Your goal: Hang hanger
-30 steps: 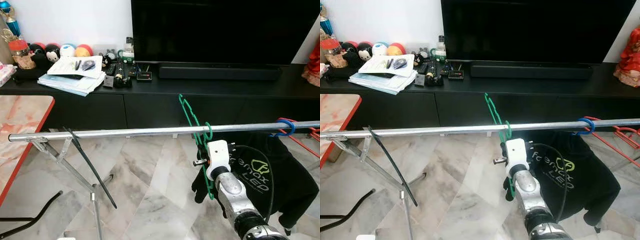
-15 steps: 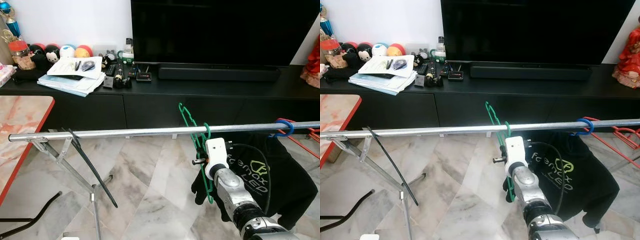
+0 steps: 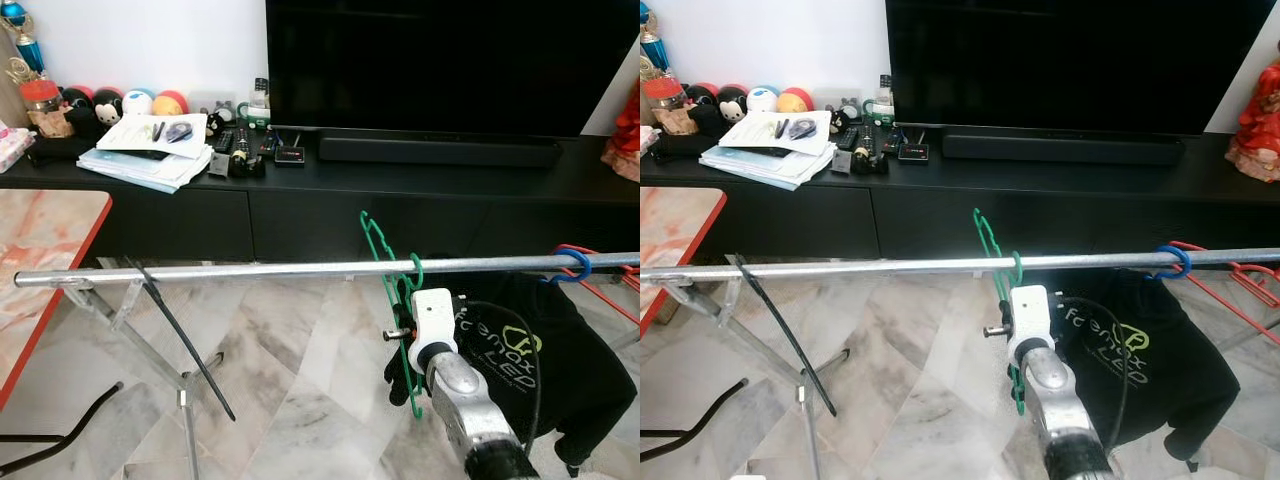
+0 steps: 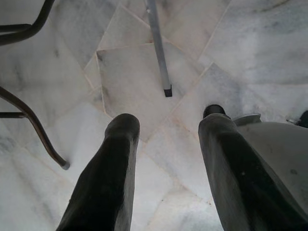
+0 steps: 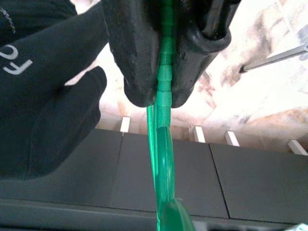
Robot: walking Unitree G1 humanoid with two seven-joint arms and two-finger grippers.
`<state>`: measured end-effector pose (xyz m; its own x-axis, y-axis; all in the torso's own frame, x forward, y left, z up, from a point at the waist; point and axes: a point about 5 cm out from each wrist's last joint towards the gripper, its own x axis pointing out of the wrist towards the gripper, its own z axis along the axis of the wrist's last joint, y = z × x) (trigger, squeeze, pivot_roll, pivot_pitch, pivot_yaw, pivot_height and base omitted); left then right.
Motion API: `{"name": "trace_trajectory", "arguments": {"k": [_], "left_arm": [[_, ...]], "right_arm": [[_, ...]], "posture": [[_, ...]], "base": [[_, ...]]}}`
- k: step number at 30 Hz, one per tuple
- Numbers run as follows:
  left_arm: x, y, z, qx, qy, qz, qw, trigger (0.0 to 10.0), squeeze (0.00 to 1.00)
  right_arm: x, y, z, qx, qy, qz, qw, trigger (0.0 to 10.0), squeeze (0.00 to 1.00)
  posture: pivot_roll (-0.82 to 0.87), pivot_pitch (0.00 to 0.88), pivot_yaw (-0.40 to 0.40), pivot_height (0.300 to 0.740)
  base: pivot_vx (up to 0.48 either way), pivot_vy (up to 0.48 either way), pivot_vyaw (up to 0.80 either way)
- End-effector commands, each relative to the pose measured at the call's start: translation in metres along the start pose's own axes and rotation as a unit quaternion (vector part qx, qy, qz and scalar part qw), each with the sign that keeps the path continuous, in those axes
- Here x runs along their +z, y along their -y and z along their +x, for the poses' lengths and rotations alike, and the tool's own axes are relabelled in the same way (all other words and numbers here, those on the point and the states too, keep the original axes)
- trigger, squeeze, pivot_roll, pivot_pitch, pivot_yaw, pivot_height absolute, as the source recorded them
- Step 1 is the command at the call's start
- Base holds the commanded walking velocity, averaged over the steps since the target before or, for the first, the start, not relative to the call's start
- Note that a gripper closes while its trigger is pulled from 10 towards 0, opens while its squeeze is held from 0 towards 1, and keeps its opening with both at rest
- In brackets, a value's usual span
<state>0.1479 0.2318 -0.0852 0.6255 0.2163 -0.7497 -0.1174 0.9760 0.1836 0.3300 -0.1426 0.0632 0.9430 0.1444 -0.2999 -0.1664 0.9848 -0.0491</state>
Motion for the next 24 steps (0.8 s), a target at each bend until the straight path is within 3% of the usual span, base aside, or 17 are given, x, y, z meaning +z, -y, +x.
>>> {"name": "trace_trajectory", "arguments": {"k": [1, 7, 14, 21, 22, 23, 24], "left_arm": [[-0.0063, 0.0041, -0.0016, -0.006, -0.014, 0.001, 1.000, 10.0, 0.00], [-0.0057, 0.0065, -0.0014, -0.009, -0.014, 0.001, 1.000, 10.0, 0.00], [-0.0060, 0.0063, -0.0014, -0.010, -0.015, 0.003, 1.000, 10.0, 0.00], [-0.0039, 0.0048, -0.0006, -0.008, -0.013, 0.004, 1.000, 10.0, 0.00], [-0.0031, 0.0038, -0.0003, -0.006, -0.012, 0.003, 1.000, 10.0, 0.00], [-0.0026, 0.0030, -0.0002, -0.005, -0.011, 0.003, 1.000, 10.0, 0.00], [-0.0022, 0.0022, 0.0000, -0.004, -0.011, 0.003, 1.000, 10.0, 0.00]], "right_arm": [[-0.0245, 0.0020, -0.0090, -0.001, -0.058, 0.010, 0.998, 10.0, 0.00], [-0.0217, 0.0104, -0.0103, -0.014, -0.065, 0.006, 0.998, 10.0, 0.00], [-0.0178, 0.0073, -0.0121, -0.010, -0.068, 0.012, 0.998, 10.0, 0.00], [-0.0208, 0.0075, -0.0091, -0.013, -0.063, 0.044, 0.997, 10.0, 0.00], [-0.0196, 0.0074, -0.0087, -0.013, -0.059, 0.051, 0.997, 10.0, 0.49], [-0.0186, 0.0073, -0.0087, -0.013, -0.057, 0.055, 0.997, 10.0, 0.49], [-0.0177, 0.0070, -0.0088, -0.013, -0.054, 0.058, 0.997, 10.0, 0.84]], "posture": [[-0.03, 0.118, -0.045, 0.740], [-0.03, 0.115, -0.049, 0.740], [-0.03, 0.110, -0.044, 0.740], [-0.02, 0.103, -0.042, 0.740], [-0.02, 0.102, -0.041, 0.740], [-0.02, 0.100, -0.040, 0.740], [-0.02, 0.099, -0.038, 0.740]], "base": [[0.000, 0.000, 0.00], [0.000, 0.000, 0.00], [0.000, 0.000, 0.00], [0.000, 0.000, 0.00], [0.000, 0.000, 0.00], [0.000, 0.000, 0.00], [0.000, 0.000, 0.00]]}}
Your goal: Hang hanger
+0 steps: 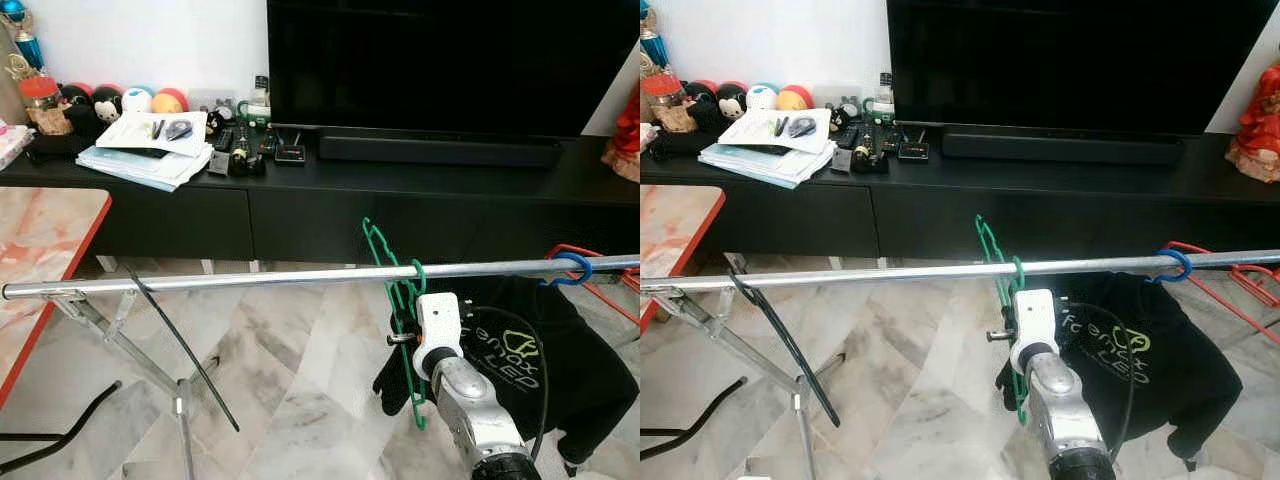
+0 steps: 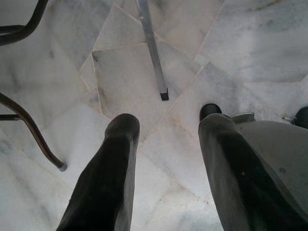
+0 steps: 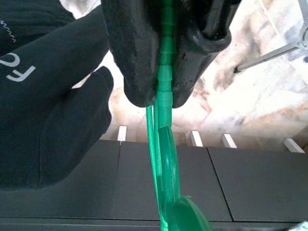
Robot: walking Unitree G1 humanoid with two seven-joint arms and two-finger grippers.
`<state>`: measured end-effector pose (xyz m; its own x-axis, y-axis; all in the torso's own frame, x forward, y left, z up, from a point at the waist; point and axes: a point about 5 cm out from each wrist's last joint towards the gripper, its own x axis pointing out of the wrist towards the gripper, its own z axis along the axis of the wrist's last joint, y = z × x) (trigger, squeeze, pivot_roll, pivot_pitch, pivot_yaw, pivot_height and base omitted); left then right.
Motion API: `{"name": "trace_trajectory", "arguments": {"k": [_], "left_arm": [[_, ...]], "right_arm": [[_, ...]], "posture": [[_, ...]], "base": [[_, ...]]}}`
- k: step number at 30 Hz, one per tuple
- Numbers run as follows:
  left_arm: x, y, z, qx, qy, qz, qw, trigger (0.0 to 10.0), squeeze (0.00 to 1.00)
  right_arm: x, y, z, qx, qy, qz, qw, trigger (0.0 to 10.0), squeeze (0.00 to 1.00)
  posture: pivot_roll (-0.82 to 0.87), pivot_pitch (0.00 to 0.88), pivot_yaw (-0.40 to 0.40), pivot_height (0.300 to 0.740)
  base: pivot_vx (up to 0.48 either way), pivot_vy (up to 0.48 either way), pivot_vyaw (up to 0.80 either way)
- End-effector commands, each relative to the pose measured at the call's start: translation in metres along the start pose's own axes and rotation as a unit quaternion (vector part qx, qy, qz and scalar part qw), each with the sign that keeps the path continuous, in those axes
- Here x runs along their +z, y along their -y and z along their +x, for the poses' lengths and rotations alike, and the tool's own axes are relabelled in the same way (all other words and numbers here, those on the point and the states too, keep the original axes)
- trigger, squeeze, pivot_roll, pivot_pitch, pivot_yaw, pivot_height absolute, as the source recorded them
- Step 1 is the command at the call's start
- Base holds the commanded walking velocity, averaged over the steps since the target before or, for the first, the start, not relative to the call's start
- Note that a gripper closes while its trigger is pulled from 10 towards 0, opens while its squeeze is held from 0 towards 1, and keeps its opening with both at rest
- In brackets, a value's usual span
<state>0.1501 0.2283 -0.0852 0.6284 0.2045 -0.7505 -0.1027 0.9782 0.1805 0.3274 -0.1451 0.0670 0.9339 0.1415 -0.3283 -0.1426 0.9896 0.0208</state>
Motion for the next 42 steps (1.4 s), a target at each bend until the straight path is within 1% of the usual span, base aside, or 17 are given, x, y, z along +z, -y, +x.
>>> {"name": "trace_trajectory", "arguments": {"k": [1, 2, 5, 7, 8, 9, 10, 12, 21, 23, 25, 27, 28, 29, 30, 40, 42], "left_arm": [[-0.004, -0.002, -0.001, 0.002, -0.011, -0.001, 1.000, 10.0, 0.00], [-0.003, -0.004, -0.001, 0.006, -0.008, -0.001, 1.000, 10.0, 0.00], [-0.001, -0.006, 0.000, 0.010, -0.002, -0.002, 1.000, 10.0, 0.00], [0.000, -0.006, 0.000, 0.010, 0.000, -0.001, 1.000, 10.0, 0.00], [0.001, -0.006, 0.000, 0.010, 0.003, 0.000, 1.000, 10.0, 0.00], [0.002, -0.006, 0.000, 0.010, 0.005, -0.001, 1.000, 10.0, 0.00], [0.002, -0.006, 0.000, 0.010, 0.005, -0.001, 1.000, 10.0, 0.00], [0.002, -0.007, 0.001, 0.010, 0.006, 0.000, 1.000, 10.0, 0.00], [0.001, -0.012, 0.000, 0.009, 0.001, 0.008, 1.000, 10.0, 0.00], [0.002, -0.013, 0.001, 0.010, 0.001, 0.010, 1.000, 10.0, 0.00], [0.003, -0.013, 0.001, 0.009, 0.002, 0.011, 1.000, 10.0, 0.00], [0.003, -0.013, 0.001, 0.008, 0.001, 0.011, 1.000, 10.0, 0.00], [0.002, -0.012, 0.001, 0.008, 0.000, 0.011, 1.000, 10.0, 0.00], [0.002, -0.012, 0.001, 0.008, 0.000, 0.011, 1.000, 10.0, 0.00], [0.001, -0.011, 0.001, 0.007, -0.002, 0.011, 1.000, 10.0, 0.00], [-0.006, -0.009, -0.001, 0.002, -0.013, 0.011, 1.000, 10.0, 0.00], [-0.006, -0.009, -0.001, 0.002, -0.014, 0.011, 1.000, 10.0, 0.00]], "right_arm": [[-0.020, 0.006, -0.004, -0.013, -0.038, 0.021, 0.999, 10.0, 0.97], [-0.021, 0.006, -0.005, -0.015, -0.039, 0.022, 0.999, 10.0, 0.95], [-0.023, 0.005, -0.007, -0.016, -0.037, 0.024, 0.999, 10.0, 0.93], [-0.023, 0.006, -0.007, -0.018, -0.035, 0.023, 0.999, 10.0, 0.90], [-0.023, 0.007, -0.007, -0.025, -0.026, 0.030, 0.999, 10.0, 0.80], [-0.023, 0.008, -0.008, -0.030, -0.019, 0.034, 0.999, 10.0, 0.12], [-0.022, 0.008, -0.008, -0.031, -0.017, 0.036, 0.999, 10.0, 0.12], [-0.022, 0.009, -0.008, -0.036, -0.011, 0.043, 0.998, 10.0, 0.00], [-0.022, 0.003, -0.008, -0.037, -0.002, 0.049, 0.998, 10.0, 0.00], [-0.019, 0.003, -0.009, -0.039, 0.015, 0.049, 0.998, 10.0, 0.00], [-0.012, 0.004, -0.012, -0.045, 0.046, 0.057, 0.996, 10.0, 0.00], [-0.009, 0.004, -0.013, -0.042, 0.057, 0.062, 0.996, 10.0, 0.00], [-0.008, 0.003, -0.013, -0.039, 0.063, 0.066, 0.995, 10.0, 0.83], [-0.008, 0.003, -0.013, -0.039, 0.063, 0.066, 0.995, 10.0, 0.83], [-0.006, 0.002, -0.014, -0.038, 0.070, 0.072, 0.994, 10.0, 1.00], [-0.008, 0.000, -0.020, -0.034, 0.074, 0.061, 0.995, 10.0, 1.00], [-0.008, 0.001, -0.022, -0.038, 0.079, 0.060, 0.994, 10.0, 0.98]], "posture": [[-0.02, 0.095, -0.035, 0.740], [-0.02, 0.094, -0.034, 0.740], [-0.02, 0.091, -0.031, 0.740], [-0.02, 0.090, -0.029, 0.740], [-0.01, 0.087, -0.026, 0.740], [-0.01, 0.087, -0.026, 0.740], [-0.01, 0.085, -0.022, 0.740], [-0.01, 0.083, -0.018, 0.740], [-0.01, 0.080, 0.001, 0.740], [-0.01, 0.085, 0.003, 0.740], [-0.01, 0.089, 0.003, 0.740], [-0.01, 0.093, 0.003, 0.740], [-0.01, 0.095, 0.002, 0.740], [-0.01, 0.095, 0.002, 0.740], [-0.01, 0.099, 0.001, 0.740], [-0.02, 0.109, 0.002, 0.740], [-0.02, 0.109, 0.002, 0.740]], "base": [[0.000, 0.000, 0.00], [0.000, 0.000, 0.00], [0.000, 0.000, 0.00], [0.000, 0.000, 0.00], [0.000, 0.000, 0.00], [0.000, 0.000, 0.00], [0.000, 0.000, 0.00], [0.000, 0.000, 0.00], [0.000, 0.000, 0.00], [0.000, 0.000, 0.00], [0.000, 0.000, 0.00], [0.000, 0.000, 0.00], [0.000, 0.000, 0.00], [0.000, 0.000, 0.00], [0.000, 0.000, 0.00], [0.000, 0.000, 0.00], [0.000, 0.000, 0.00]]}}
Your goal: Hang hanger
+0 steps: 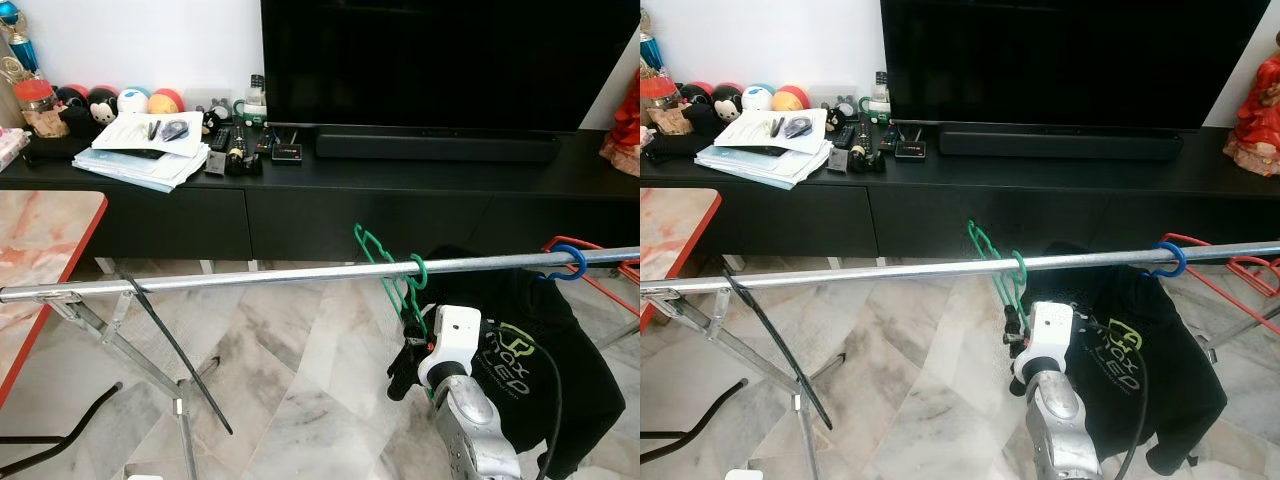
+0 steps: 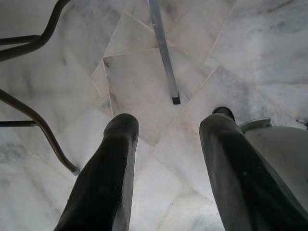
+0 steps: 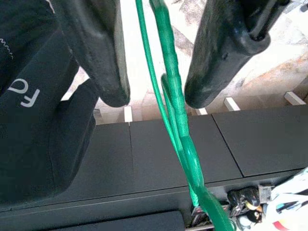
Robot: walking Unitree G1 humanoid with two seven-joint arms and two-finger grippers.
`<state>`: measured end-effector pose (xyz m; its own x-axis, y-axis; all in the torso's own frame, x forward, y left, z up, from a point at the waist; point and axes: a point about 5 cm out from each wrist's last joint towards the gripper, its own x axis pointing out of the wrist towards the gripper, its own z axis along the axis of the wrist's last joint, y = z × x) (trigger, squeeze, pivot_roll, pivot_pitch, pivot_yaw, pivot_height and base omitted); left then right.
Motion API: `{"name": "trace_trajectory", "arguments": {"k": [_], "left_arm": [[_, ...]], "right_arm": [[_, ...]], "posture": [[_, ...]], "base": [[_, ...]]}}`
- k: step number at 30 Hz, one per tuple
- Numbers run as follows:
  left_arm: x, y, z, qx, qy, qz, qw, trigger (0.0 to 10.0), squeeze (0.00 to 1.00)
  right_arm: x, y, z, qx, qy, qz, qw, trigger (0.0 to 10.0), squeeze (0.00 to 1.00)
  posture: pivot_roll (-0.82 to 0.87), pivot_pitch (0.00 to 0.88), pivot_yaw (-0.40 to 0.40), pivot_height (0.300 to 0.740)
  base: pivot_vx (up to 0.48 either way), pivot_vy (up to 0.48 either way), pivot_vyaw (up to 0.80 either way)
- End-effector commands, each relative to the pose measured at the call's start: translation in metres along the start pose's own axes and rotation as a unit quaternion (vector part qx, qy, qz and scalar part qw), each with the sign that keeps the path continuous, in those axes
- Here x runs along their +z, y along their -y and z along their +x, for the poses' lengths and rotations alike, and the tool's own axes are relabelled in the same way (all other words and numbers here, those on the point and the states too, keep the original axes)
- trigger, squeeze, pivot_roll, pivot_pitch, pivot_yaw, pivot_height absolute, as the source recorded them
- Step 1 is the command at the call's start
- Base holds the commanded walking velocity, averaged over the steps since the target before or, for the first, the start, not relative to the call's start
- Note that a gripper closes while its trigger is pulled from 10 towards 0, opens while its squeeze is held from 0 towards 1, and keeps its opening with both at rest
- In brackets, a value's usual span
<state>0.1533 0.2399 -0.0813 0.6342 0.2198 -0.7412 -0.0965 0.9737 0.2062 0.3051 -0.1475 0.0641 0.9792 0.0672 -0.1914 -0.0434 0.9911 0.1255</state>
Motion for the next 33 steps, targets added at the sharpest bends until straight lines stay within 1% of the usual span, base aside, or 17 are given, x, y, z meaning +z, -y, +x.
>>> {"name": "trace_trajectory", "arguments": {"k": [1, 2, 3, 7, 10, 14, 15, 16, 17, 22, 25, 27, 33], "left_arm": [[-0.011, 0.003, -0.003, -0.008, -0.019, 0.001, 1.000, 10.0, 0.00], [-0.011, 0.003, -0.003, -0.008, -0.019, 0.001, 1.000, 10.0, 0.00], [-0.010, 0.003, -0.003, -0.009, -0.019, 0.002, 1.000, 10.0, 0.00], [-0.010, 0.003, -0.003, -0.010, -0.019, 0.002, 1.000, 10.0, 0.00], [-0.010, 0.002, -0.003, -0.011, -0.020, 0.003, 1.000, 10.0, 0.00], [-0.010, 0.001, -0.003, -0.008, -0.017, -0.001, 1.000, 10.0, 0.00], [-0.010, 0.001, -0.003, -0.008, -0.017, -0.001, 1.000, 10.0, 0.00], [-0.010, 0.000, -0.003, -0.007, -0.016, -0.003, 1.000, 10.0, 0.00], [-0.010, 0.000, -0.003, -0.006, -0.016, -0.003, 1.000, 10.0, 0.00], [-0.009, -0.001, -0.003, -0.005, -0.015, -0.003, 1.000, 10.0, 0.00], [-0.009, 0.000, -0.002, -0.007, -0.016, 0.000, 1.000, 10.0, 0.00], [-0.009, 0.000, -0.002, -0.009, -0.015, -0.004, 1.000, 10.0, 0.00], [-0.011, 0.001, -0.003, -0.011, -0.016, -0.012, 1.000, 10.0, 0.00]], "right_arm": [[0.004, 0.004, -0.005, -0.008, 0.014, 0.000, 1.000, 10.0, 0.52], [0.004, 0.004, -0.005, -0.008, 0.014, 0.000, 1.000, 10.0, 0.52], [0.010, 0.005, -0.011, -0.011, 0.040, 0.014, 0.999, 10.0, 0.00], [0.020, 0.005, -0.020, -0.010, 0.075, 0.028, 0.997, 10.0, 0.00], [0.026, 0.004, -0.030, -0.005, 0.097, 0.019, 0.995, 10.0, 0.00], [0.026, 0.004, -0.041, -0.005, 0.107, 0.018, 0.994, 10.0, 0.00], [0.026, 0.004, -0.041, -0.005, 0.107, 0.018, 0.994, 10.0, 0.00], [0.024, 0.006, -0.046, -0.009, 0.106, 0.021, 0.994, 10.0, 0.00], [0.023, 0.007, -0.048, -0.013, 0.104, 0.021, 0.994, 10.0, 0.00], [0.017, 0.009, -0.050, -0.022, 0.092, 0.018, 0.995, 10.0, 0.00], [0.018, 0.006, -0.048, -0.020, 0.089, 0.015, 0.996, 10.0, 0.00], [0.020, 0.004, -0.047, -0.016, 0.091, 0.008, 0.996, 10.0, 0.00], [0.021, 0.001, -0.046, -0.015, 0.094, 0.008, 0.995, 10.0, 0.00]], "posture": [[-0.02, 0.111, 0.002, 0.740], [-0.02, 0.111, 0.002, 0.740], [-0.02, 0.114, 0.003, 0.740], [-0.03, 0.114, 0.004, 0.740], [-0.03, 0.116, 0.004, 0.740], [-0.03, 0.114, 0.001, 0.740], [-0.03, 0.114, 0.001, 0.740], [-0.03, 0.114, 0.002, 0.740], [-0.03, 0.114, 0.002, 0.740], [-0.03, 0.113, 0.005, 0.740], [-0.03, 0.110, 0.003, 0.740], [-0.03, 0.110, 0.001, 0.740], [-0.03, 0.112, 0.000, 0.740]], "base": [[0.000, 0.000, 0.00], [0.000, 0.000, 0.00], [0.000, 0.000, 0.00], [0.000, 0.000, 0.00], [0.000, 0.000, 0.00], [0.000, 0.000, 0.00], [0.000, 0.000, 0.00], [0.000, 0.000, 0.00], [0.000, 0.000, 0.00], [0.000, 0.000, 0.00], [0.000, 0.000, 0.00], [0.000, 0.000, 0.00], [0.000, 0.000, 0.00]]}}
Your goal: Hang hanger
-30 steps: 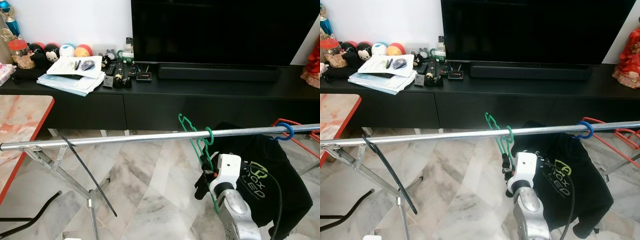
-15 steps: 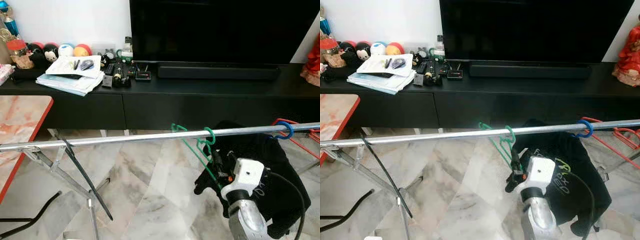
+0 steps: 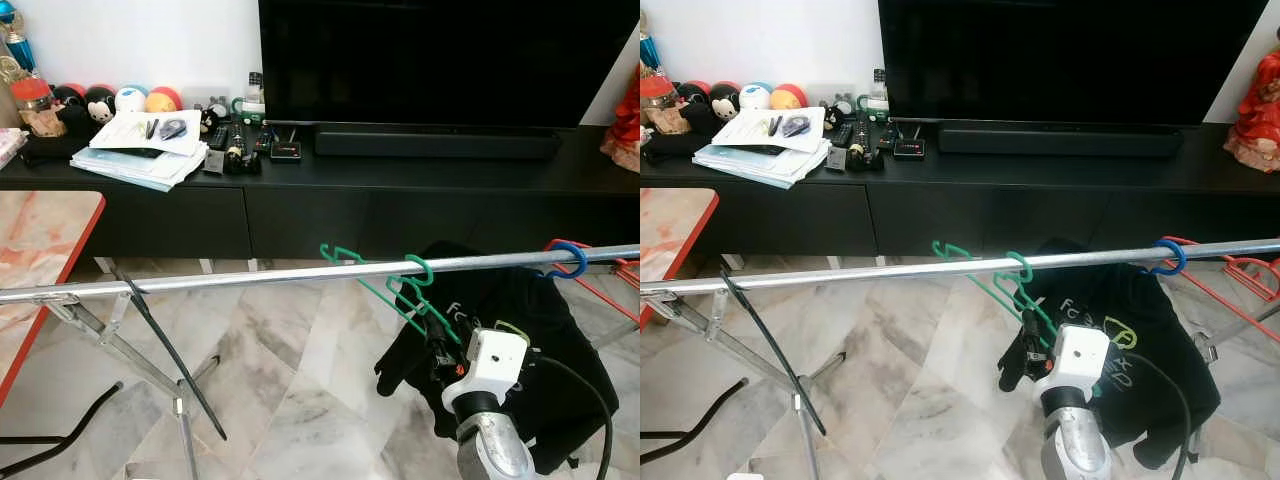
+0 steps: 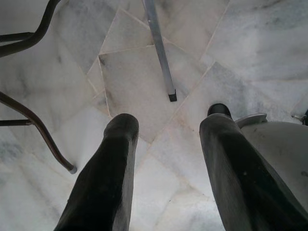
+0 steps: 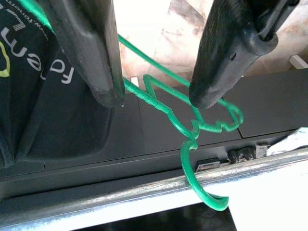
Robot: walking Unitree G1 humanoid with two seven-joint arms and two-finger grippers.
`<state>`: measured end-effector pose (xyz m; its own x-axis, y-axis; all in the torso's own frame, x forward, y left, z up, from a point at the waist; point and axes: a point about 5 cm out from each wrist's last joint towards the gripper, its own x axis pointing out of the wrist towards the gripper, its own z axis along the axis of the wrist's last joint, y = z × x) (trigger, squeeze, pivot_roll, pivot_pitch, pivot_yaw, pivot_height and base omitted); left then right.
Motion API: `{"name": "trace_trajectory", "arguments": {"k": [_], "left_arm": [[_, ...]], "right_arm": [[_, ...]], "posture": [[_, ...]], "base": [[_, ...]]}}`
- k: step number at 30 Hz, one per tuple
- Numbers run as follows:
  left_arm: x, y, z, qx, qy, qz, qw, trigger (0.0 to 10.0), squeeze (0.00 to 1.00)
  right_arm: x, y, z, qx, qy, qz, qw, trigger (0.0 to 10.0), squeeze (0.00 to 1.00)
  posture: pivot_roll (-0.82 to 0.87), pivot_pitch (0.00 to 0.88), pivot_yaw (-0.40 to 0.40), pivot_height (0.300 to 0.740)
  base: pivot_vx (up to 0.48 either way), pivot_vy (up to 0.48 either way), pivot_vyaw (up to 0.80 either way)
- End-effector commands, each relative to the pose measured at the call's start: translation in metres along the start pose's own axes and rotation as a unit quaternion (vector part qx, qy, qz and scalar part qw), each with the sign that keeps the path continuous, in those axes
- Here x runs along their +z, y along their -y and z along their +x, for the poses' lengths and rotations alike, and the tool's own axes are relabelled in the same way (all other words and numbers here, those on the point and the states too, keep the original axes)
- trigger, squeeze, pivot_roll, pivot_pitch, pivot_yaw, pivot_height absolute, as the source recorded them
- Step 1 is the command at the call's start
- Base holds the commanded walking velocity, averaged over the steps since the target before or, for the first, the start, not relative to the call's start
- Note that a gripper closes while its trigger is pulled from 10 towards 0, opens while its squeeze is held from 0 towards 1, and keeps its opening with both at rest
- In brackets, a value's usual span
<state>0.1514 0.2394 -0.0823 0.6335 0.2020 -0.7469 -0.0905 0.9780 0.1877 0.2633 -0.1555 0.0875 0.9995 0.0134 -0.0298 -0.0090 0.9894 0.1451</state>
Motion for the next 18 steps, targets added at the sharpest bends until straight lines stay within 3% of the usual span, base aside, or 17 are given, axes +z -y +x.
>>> {"name": "trace_trajectory", "arguments": {"k": [1, 18], "left_arm": [[-0.0098, 0.0001, -0.0028, -0.002, -0.017, -0.009, 1.000, 10.0, 0.00], [-0.0144, -0.0065, -0.0043, 0.001, -0.027, -0.016, 0.999, 10.0, 0.00]], "right_arm": [[0.0059, -0.0031, 0.0010, 0.003, 0.011, -0.003, 1.000, 10.0, 0.00], [0.0064, -0.0070, 0.0011, 0.012, 0.017, -0.013, 1.000, 10.0, 0.00]], "posture": [[-0.03, 0.113, 0.001, 0.740], [-0.03, 0.105, 0.006, 0.740]], "base": [[0.000, 0.000, 0.00], [0.000, 0.000, 0.00]]}}
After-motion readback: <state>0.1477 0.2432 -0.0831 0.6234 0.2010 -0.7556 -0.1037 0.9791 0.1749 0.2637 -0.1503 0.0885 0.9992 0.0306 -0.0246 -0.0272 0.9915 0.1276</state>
